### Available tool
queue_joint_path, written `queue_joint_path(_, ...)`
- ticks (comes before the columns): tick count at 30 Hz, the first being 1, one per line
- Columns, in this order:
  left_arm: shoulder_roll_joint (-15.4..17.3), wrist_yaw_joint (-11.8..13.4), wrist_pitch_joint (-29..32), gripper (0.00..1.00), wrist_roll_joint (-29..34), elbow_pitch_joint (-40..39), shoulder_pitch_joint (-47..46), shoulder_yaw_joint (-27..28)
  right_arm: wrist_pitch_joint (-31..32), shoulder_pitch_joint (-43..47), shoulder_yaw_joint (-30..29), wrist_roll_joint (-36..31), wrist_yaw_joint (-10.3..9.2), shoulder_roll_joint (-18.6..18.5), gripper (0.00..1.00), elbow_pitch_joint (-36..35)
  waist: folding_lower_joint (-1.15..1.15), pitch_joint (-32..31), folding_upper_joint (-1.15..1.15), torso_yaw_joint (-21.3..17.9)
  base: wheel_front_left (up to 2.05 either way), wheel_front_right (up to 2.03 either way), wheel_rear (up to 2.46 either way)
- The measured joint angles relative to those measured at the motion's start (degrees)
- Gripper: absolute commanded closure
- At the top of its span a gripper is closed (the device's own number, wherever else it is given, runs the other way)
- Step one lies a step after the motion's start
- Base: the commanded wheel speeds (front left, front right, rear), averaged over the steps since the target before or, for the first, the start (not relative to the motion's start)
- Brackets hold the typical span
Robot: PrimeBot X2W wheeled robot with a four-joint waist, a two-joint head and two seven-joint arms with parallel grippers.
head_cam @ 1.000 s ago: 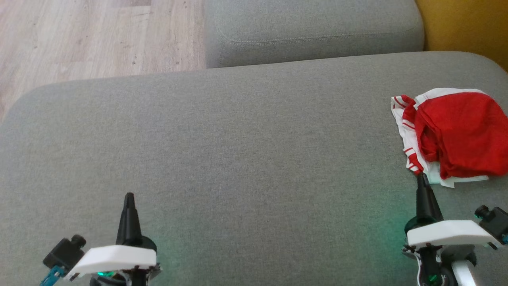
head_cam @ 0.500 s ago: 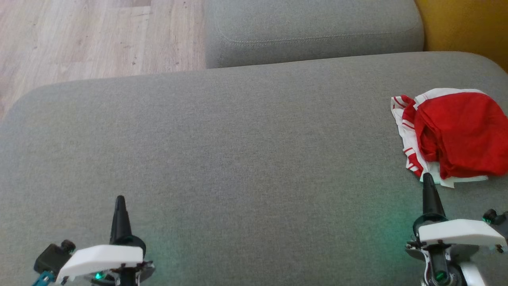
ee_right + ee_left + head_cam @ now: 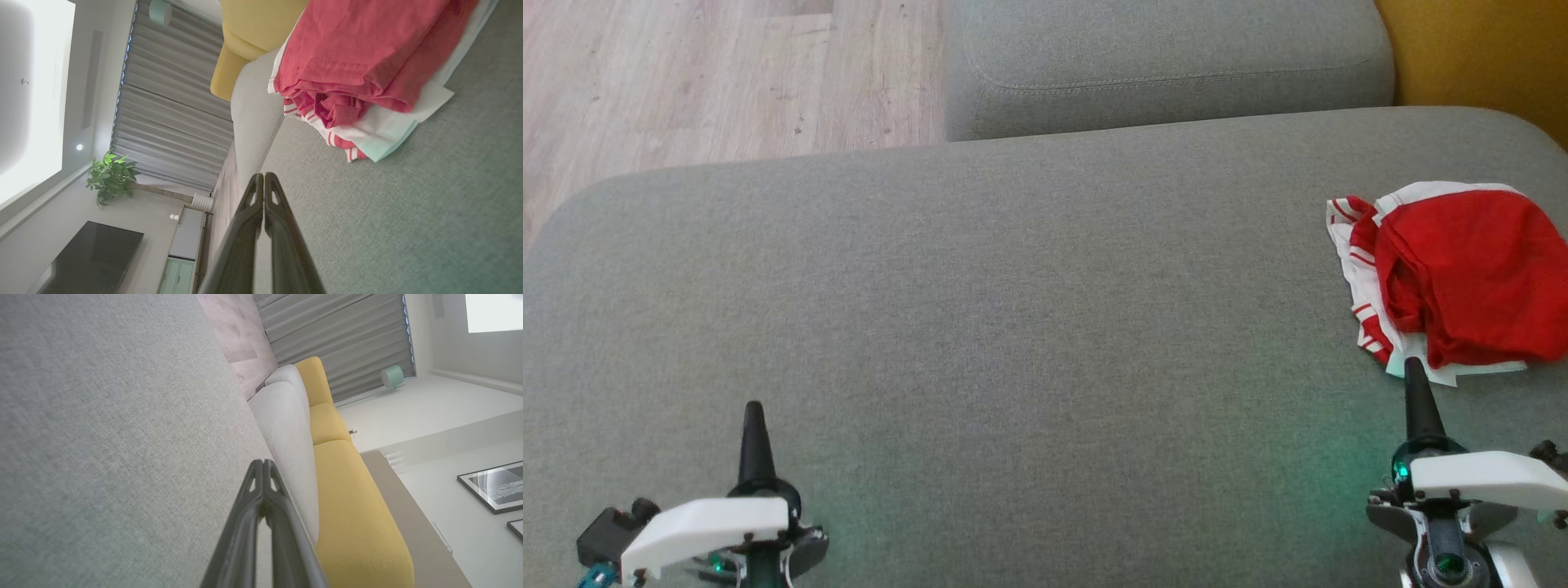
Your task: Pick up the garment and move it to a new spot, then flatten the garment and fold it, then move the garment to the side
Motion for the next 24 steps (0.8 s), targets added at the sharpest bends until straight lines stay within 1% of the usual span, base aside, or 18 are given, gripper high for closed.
queue_joint_path(21, -0.01, -0.01, 3.54, 1.0, -12.01, 0.04, -0.6, 2.74, 3.46, -0.75, -1.96, 14.89, 0.0, 0.0, 1.0, -0.43, 0.0, -0.09, 0.0, -0.06, 0.0, 0.0, 0.0)
queue_joint_path(24, -0.02, -0.01, 4.32, 1.0, -14.4, 0.05, -0.68, 3.57, 4.0, -1.2, -2.3, 17.78, 0.0, 0.0, 1.0, -0.75, 0.0, -0.11, 0.0, -0.08, 0.0, 0.0, 0.0)
